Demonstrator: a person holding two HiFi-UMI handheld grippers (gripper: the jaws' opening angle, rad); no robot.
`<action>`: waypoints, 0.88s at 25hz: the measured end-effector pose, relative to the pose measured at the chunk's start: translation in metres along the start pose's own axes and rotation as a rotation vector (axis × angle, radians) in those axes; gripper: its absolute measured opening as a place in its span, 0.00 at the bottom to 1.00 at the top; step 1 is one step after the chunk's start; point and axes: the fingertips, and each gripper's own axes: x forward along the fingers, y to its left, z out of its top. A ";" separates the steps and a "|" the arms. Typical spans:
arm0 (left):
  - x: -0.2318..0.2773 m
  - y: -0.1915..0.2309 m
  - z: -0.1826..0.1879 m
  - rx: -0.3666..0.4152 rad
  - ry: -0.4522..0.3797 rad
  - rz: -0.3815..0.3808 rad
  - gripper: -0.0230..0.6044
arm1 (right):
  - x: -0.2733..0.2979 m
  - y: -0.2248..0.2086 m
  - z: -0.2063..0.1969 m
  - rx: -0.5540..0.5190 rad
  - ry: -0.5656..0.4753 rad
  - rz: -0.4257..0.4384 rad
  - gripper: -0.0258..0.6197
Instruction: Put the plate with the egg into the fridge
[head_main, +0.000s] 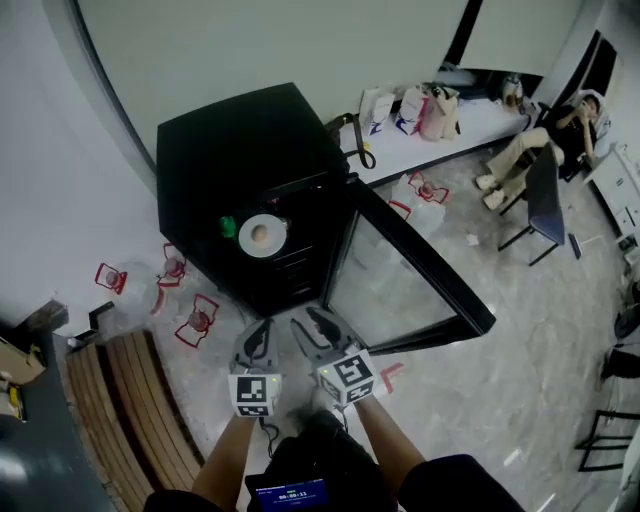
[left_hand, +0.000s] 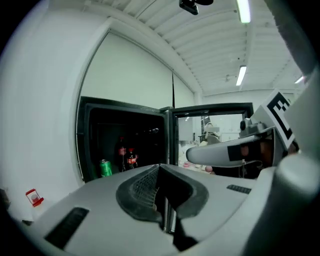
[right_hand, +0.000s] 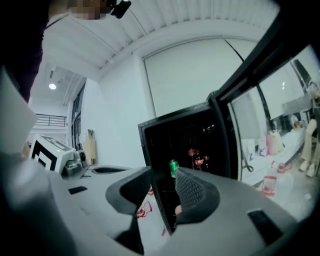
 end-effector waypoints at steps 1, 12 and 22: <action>-0.011 -0.019 0.003 0.001 -0.002 -0.030 0.05 | -0.024 0.004 0.003 -0.007 -0.015 -0.031 0.25; -0.069 -0.219 0.040 0.020 -0.027 -0.258 0.05 | -0.282 -0.085 0.000 -0.018 0.024 -0.420 0.46; -0.067 -0.310 0.060 -0.034 -0.019 -0.144 0.05 | -0.295 -0.175 0.049 -0.156 0.105 -0.247 0.52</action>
